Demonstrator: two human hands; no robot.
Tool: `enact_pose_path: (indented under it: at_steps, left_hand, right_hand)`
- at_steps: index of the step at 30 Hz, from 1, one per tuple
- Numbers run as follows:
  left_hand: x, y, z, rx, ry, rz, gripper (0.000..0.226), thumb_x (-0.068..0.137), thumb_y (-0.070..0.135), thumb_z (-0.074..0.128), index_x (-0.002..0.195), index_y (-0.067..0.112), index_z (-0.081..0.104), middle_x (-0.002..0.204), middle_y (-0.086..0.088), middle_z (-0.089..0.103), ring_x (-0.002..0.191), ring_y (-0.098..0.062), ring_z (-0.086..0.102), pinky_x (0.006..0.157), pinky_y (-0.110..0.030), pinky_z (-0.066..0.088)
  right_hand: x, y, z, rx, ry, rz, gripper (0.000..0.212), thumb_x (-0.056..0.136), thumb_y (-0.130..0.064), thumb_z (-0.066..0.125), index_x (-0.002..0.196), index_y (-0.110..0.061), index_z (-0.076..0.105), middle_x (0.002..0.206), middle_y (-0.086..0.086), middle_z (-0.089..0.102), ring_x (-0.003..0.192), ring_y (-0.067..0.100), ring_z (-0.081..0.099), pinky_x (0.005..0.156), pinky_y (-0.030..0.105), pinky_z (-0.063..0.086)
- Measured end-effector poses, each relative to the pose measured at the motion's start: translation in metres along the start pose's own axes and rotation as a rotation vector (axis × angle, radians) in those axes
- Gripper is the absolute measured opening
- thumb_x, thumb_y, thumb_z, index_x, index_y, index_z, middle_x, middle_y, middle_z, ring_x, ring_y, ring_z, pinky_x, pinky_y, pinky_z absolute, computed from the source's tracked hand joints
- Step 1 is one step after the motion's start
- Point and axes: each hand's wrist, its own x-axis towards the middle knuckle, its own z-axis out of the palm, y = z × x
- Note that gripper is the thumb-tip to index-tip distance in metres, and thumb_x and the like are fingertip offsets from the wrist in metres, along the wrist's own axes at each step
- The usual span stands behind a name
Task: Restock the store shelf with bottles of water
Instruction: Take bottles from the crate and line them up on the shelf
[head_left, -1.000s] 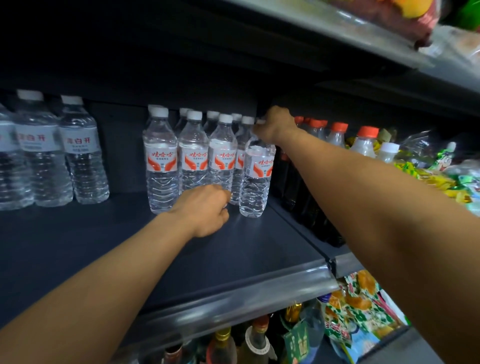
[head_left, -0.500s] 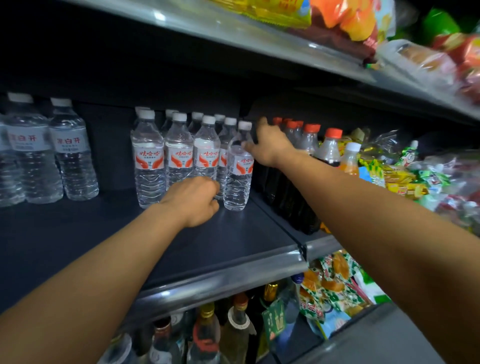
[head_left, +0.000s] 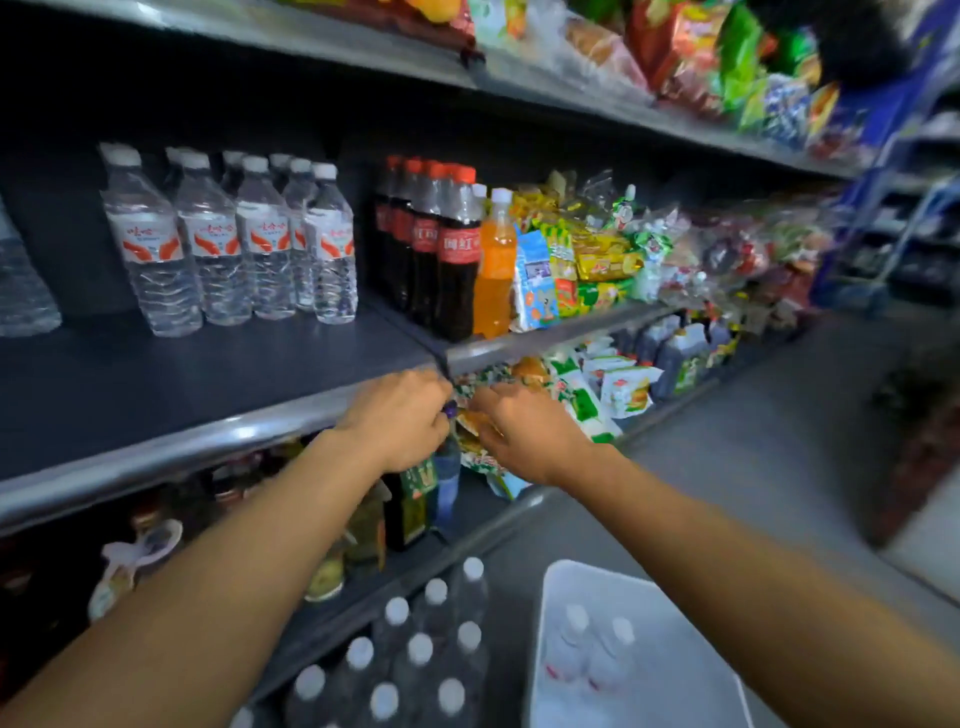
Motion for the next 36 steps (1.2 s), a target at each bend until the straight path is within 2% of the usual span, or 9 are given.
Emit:
enact_pose_path:
  at_steps: [3,5,9,13,16,20,25,31,36]
  left_hand:
    - [-0.008,0.052,0.026,-0.057,-0.048,0.077,0.026,0.091,0.027,0.046,0.111,0.017,0.058,0.118,-0.005,0.057,0.111,-0.029,0.055,0.081,-0.038,0.048]
    - [-0.014,0.086,0.048,-0.087,-0.094,0.119,0.028,0.091,0.025,0.045,0.115,0.017,0.058,0.120,-0.005,0.056,0.111,-0.029,0.054,0.082,-0.038,0.048]
    - [-0.023,0.143,0.100,-0.161,-0.244,0.189,0.026,0.093,0.024,0.044,0.113,0.014,0.056,0.119,-0.007,0.055,0.109,-0.030,0.054,0.082,-0.040,0.049]
    - [-0.032,0.181,0.150,-0.186,-0.363,0.222,0.028,0.092,0.025,0.044,0.114,0.016,0.058,0.122,-0.005,0.056,0.110,-0.028,0.055,0.082,-0.035,0.047]
    - [-0.037,0.201,0.178,-0.192,-0.423,0.227,0.028,0.093,0.023,0.044,0.116,0.016,0.059,0.124,-0.004,0.057,0.111,-0.027,0.056,0.084,-0.033,0.046]
    - [-0.039,0.213,0.218,-0.242,-0.511,0.190,0.030,0.095,0.023,0.048,0.122,0.017,0.059,0.123,-0.004,0.060,0.105,-0.024,0.060,0.089,-0.034,0.050]
    - [-0.036,0.212,0.257,-0.223,-0.607,0.188,0.029,0.098,0.025,0.047,0.123,0.017,0.059,0.119,-0.005,0.064,0.100,-0.025,0.063,0.086,-0.034,0.053]
    - [-0.039,0.209,0.281,-0.238,-0.683,0.192,0.030,0.096,0.020,0.046,0.123,0.018,0.059,0.121,-0.006,0.062,0.104,-0.026,0.061,0.089,-0.038,0.053]
    - [-0.042,0.205,0.274,-0.247,-0.652,0.195,0.027,0.095,0.021,0.047,0.117,0.015,0.061,0.119,-0.007,0.063,0.104,-0.027,0.061,0.088,-0.037,0.052]
  right_hand:
    - [-0.060,0.019,0.020,0.020,-0.063,0.101,0.027,0.092,-0.021,0.047,0.114,-0.006,0.054,0.114,0.018,0.057,0.104,0.037,0.056,0.080,0.042,0.041]
    - [-0.099,0.033,0.036,0.063,-0.120,0.207,0.028,0.092,-0.020,0.047,0.117,-0.008,0.054,0.118,0.016,0.057,0.107,0.036,0.054,0.080,0.041,0.043]
    - [-0.170,0.061,0.069,0.142,-0.210,0.425,0.027,0.092,-0.016,0.044,0.117,-0.008,0.053,0.119,0.015,0.056,0.107,0.037,0.054,0.080,0.040,0.046]
    - [-0.213,0.081,0.108,0.198,-0.289,0.573,0.031,0.094,-0.017,0.044,0.122,-0.008,0.053,0.125,0.012,0.058,0.113,0.033,0.055,0.088,0.038,0.045]
    - [-0.226,0.092,0.140,0.236,-0.357,0.628,0.033,0.095,-0.018,0.043,0.125,-0.007,0.050,0.127,0.012,0.058,0.115,0.031,0.054,0.093,0.038,0.045]
    - [-0.224,0.097,0.179,0.272,-0.463,0.703,0.045,0.097,-0.024,0.045,0.138,-0.007,0.035,0.128,0.017,0.054,0.116,0.035,0.053,0.091,0.039,0.043]
    - [-0.213,0.107,0.220,0.283,-0.576,0.727,0.057,0.097,-0.033,0.048,0.145,-0.014,0.025,0.128,0.017,0.052,0.114,0.037,0.054,0.088,0.039,0.044]
    - [-0.210,0.113,0.243,0.314,-0.543,0.699,0.048,0.098,-0.034,0.049,0.137,-0.012,0.033,0.120,0.019,0.057,0.108,0.037,0.056,0.082,0.038,0.044]
    - [-0.218,0.111,0.230,0.338,-0.509,0.690,0.042,0.096,-0.032,0.052,0.128,-0.008,0.039,0.115,0.021,0.059,0.104,0.038,0.057,0.077,0.037,0.042]
